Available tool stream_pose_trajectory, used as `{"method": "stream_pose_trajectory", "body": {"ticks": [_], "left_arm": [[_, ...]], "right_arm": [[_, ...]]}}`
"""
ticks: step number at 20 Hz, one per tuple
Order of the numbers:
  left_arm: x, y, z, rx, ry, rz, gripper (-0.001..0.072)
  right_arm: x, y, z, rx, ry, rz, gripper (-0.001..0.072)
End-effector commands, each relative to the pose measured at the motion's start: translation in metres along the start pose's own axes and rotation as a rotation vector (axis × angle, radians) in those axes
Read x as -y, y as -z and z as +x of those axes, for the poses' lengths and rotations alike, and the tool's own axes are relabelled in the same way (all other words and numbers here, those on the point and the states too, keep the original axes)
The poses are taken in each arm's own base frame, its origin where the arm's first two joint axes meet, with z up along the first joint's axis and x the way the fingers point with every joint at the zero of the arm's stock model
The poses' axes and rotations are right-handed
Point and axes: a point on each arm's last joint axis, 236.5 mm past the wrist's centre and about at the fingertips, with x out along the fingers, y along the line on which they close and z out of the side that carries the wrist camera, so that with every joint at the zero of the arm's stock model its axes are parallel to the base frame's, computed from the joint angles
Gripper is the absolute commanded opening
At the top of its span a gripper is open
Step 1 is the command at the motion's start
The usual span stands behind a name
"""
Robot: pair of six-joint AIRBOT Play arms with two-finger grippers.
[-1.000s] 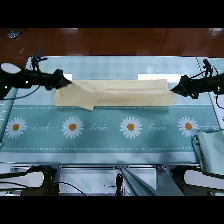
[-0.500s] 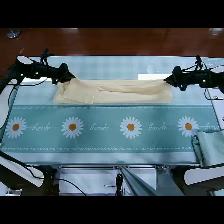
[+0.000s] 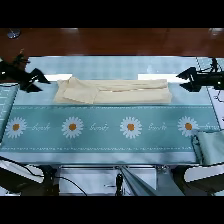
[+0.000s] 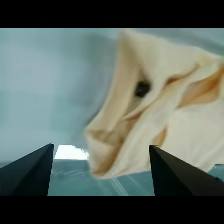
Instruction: Fold the shirts.
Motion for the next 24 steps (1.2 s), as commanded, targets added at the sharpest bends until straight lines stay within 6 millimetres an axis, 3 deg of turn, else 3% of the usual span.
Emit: {"method": "stream_pose_trajectory", "body": {"ticks": [1,3,5,6,8,12,13,14,15,17,18,19,20,24], "left_arm": [[-0.022,-0.001,-0.039,0.174,-0.030,-0.073,0.0703],[0.045,0.006,-0.042,0.301,0.154,0.035,0.0703],[0.109,0.040,-0.031,0.300,0.294,0.178,0.0703],[0.132,0.056,-0.024,0.277,0.324,0.229,0.0703],[0.164,0.077,-0.008,0.232,0.339,0.304,0.0703],[0.211,0.090,0.013,0.260,0.347,0.397,0.0702],[0.219,0.094,0.017,0.257,0.350,0.414,0.0702],[0.225,0.100,0.020,0.246,0.354,0.431,0.0701],[0.230,0.106,0.023,0.235,0.357,0.444,0.0701],[0.236,0.113,0.026,0.221,0.362,0.460,0.0698],[0.238,0.116,0.027,0.214,0.365,0.466,0.0622],[0.241,0.120,0.027,0.201,0.376,0.466,0.0378],[0.243,0.125,0.027,0.186,0.386,0.470,0.0016],[0.277,0.150,0.031,0.161,0.447,0.584,0.0025]], "right_arm": [[0.035,0.011,-0.001,-0.066,0.077,0.029,0.0628],[0.031,0.021,0.019,-0.107,0.055,0.027,0.0628],[0.023,0.034,0.038,-0.155,0.032,0.013,0.0628],[0.017,0.041,0.047,-0.177,0.021,-0.004,0.0628],[0.007,0.056,0.061,-0.223,0.020,-0.031,0.0628],[-0.015,0.078,0.077,-0.275,0.006,-0.075,0.0600],[-0.017,0.083,0.078,-0.292,0.002,-0.079,0.0408],[-0.019,0.089,0.077,-0.315,-0.005,-0.082,0.0104],[-0.022,0.093,0.074,-0.336,-0.012,-0.093,0.0025],[-0.028,0.096,0.058,-0.343,0.008,-0.150,0.0024],[-0.031,0.095,0.045,-0.333,0.033,-0.193,0.0025],[-0.035,0.093,0.028,-0.313,0.071,-0.238,0.0024],[-0.046,0.093,0.007,-0.287,0.088,-0.282,0.0025],[-0.086,0.111,-0.079,-0.130,0.137,-0.467,0.0025]]}}
